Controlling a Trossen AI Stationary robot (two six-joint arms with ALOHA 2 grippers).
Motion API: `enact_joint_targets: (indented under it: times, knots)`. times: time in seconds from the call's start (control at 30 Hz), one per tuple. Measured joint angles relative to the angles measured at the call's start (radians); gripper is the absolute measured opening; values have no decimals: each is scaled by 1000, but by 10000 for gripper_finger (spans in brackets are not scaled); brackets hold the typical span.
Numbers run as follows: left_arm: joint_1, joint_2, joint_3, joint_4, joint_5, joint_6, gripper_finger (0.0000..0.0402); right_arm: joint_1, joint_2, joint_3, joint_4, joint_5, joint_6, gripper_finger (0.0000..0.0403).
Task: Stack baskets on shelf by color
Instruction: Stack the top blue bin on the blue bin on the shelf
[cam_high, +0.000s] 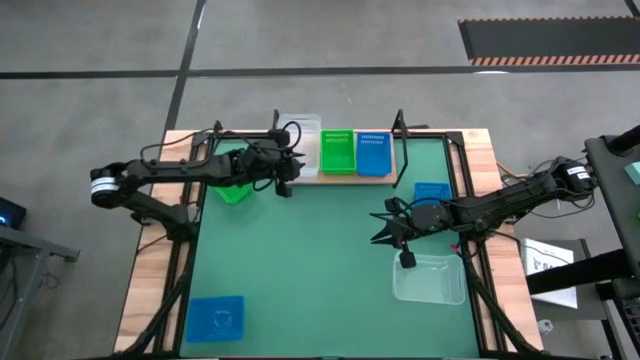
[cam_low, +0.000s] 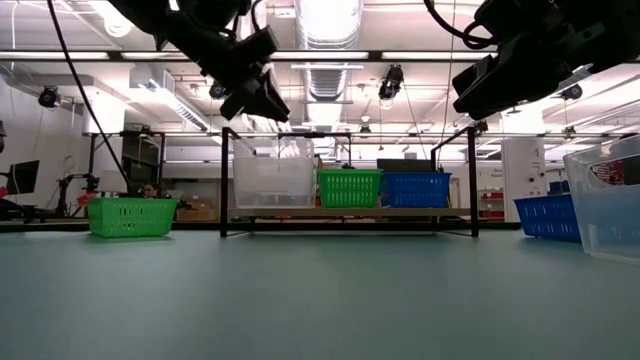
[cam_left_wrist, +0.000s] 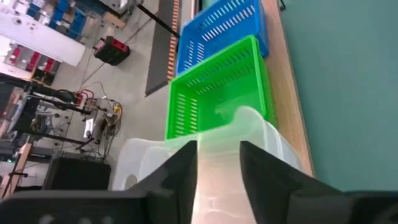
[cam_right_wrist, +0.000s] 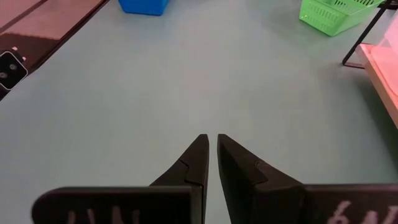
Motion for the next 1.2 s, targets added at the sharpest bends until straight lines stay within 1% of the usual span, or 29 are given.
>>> enact_joint_targets:
  times: [0.13, 0.2, 0.27, 0.33, 0.47, 0.53, 0.67, 0.77, 0.8, 0.87, 1.0, 1.07, 1.13, 1.2]
  knots:
    - [-44, -34, 1, 2, 1, -102, 127, 0, 0, -1, 1, 0, 0, 26]
    - [-90, -57, 1, 9, 1, -181, 129, 0, 0, -3, -1, 0, 0, 26]
    - [-166, -79, -1, 37, 1, -245, 125, 0, 0, -5, 0, 0, 0, 26]
    - [-261, -86, -23, 135, -30, -269, 116, 0, 0, -6, 0, 0, 4, 26]
    - [-447, -72, -86, 336, -197, -296, 96, 0, 0, -7, 1, 0, 8, 26]
    - [-514, -61, -118, 410, -246, -330, 87, 0, 0, -7, 5, 0, 24, 26]
    - [-602, -49, -168, 523, -261, -420, 73, 0, 0, 2, 2, 0, 74, 26]
    - [-631, -49, -193, 624, -263, -420, 66, 0, 0, 38, -39, 0, 119, 26]
    - [-635, -51, -196, 640, -263, -410, 64, 0, 0, 56, -78, 0, 137, 26]
    - [-636, -62, -196, 645, -264, -385, 62, 0, 0, 102, -217, -14, 159, 26]
    - [-636, -82, -189, 647, -330, -342, 61, -1, 0, 190, -547, -14, 235, 26]
    - [-636, -83, -188, 647, -361, -330, 60, -9, 0, 231, -724, 34, 337, 26]
    - [-635, -88, -190, 643, -374, -329, 60, -23, 6, 264, -921, 80, 485, 26]
    - [-635, -89, -190, 646, -383, -328, 60, -37, 12, 280, -1097, 88, 647, 26]
